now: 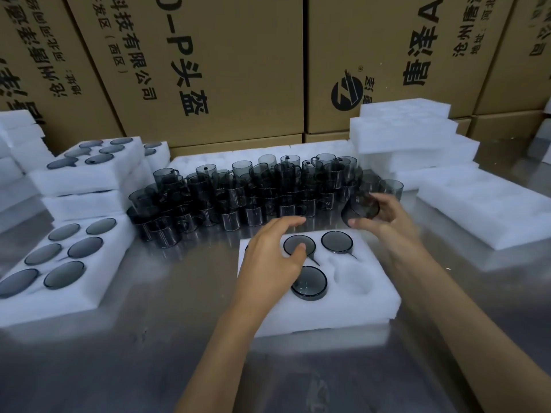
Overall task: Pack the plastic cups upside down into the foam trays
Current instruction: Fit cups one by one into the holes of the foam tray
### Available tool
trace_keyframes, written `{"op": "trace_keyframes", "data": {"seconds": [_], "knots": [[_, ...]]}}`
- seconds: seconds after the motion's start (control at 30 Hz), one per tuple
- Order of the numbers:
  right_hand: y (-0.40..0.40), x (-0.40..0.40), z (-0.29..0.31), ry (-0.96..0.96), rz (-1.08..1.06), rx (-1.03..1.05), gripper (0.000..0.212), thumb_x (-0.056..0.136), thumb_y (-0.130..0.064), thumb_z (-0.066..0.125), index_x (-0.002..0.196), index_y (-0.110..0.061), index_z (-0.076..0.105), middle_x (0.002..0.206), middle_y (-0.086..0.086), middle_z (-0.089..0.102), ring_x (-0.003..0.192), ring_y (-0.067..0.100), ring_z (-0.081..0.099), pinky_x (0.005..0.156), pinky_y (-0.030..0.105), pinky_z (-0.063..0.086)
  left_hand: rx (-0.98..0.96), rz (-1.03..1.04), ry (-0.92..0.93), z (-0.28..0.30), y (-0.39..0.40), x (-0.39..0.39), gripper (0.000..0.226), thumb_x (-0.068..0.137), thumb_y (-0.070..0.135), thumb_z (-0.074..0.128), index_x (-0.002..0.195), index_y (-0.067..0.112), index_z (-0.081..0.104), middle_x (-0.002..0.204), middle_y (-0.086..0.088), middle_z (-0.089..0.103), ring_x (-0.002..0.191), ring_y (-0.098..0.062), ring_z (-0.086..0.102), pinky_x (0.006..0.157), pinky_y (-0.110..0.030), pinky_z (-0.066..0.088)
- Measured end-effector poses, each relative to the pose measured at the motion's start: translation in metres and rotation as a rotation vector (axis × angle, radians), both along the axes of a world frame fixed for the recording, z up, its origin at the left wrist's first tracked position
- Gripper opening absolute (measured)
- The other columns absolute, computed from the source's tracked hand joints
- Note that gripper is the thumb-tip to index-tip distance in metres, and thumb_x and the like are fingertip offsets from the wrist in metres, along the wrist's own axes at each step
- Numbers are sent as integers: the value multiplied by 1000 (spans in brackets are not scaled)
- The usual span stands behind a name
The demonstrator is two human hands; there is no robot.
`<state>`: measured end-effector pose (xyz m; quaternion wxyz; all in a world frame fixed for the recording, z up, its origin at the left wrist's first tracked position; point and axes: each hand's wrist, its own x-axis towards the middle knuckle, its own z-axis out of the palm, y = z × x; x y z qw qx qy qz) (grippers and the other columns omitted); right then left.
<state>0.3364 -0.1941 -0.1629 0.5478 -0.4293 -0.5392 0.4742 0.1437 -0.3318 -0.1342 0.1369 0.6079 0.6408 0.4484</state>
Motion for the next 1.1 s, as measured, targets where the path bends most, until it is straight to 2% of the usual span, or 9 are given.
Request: {"op": "trace_keyframes", "data": {"seconds": [0.1,0.2,0.3,0.4,0.5,0.6,0.83,0.97,1.1], "knots": [[-27,-10,30,-10,53,234,57,67,-5,90,110,-33,64,102,-17,73,95,-2,67,78,11,50,39,-15,-57,-1,0,7,49,91,18,68,133,41,56,124,25,60,114,16,48,87,4,33],[-55,-23,46,-74,114,390,61,67,-7,90,114,-34,64,106,-19,71,98,0,66,81,12,49,87,-36,-105,0,-1,10,61,89,21,72,139,44,48,129,24,57,117,6,53,90,-3,40],[-81,-37,42,-190,165,465,59,67,-21,87,119,-35,62,115,-13,67,105,10,64,87,19,49,118,-43,-130,4,-3,11,63,85,24,73,136,50,46,129,24,58,115,0,57,89,-16,47],[-94,-46,33,-250,116,521,59,71,-19,87,121,-36,60,115,-18,62,108,10,56,80,11,44,132,-51,-156,5,-4,10,59,79,21,66,126,53,49,118,27,62,110,1,59,84,-20,46],[-97,-46,28,-269,95,547,59,75,-26,86,125,-37,57,118,-21,59,114,6,51,82,7,39,109,-99,-159,6,-5,5,63,82,4,63,130,44,51,117,28,63,113,0,60,93,-23,50],[-96,-44,24,-290,107,580,59,78,-37,79,131,-37,53,124,-23,56,121,6,50,90,7,37,115,-118,-160,7,-5,0,65,83,-4,60,134,36,52,116,29,63,115,4,58,97,-15,46],[-92,-43,20,-302,119,610,61,80,-33,75,135,-42,49,133,-23,53,129,10,50,97,25,43,171,-20,-125,4,-4,3,68,78,1,69,129,43,54,121,20,64,119,6,54,99,-16,44],[-94,-44,20,-343,115,642,65,79,-27,73,136,-42,47,134,-23,51,128,11,50,94,17,42,213,40,-53,-1,-4,3,73,74,6,73,128,50,50,121,22,56,116,7,50,93,-8,41],[-94,-41,26,-304,160,549,60,76,-29,80,129,-36,54,124,-21,59,119,9,56,94,13,42,207,58,31,-2,-2,7,61,74,25,79,124,45,52,116,30,50,114,5,51,87,-16,45]]}}
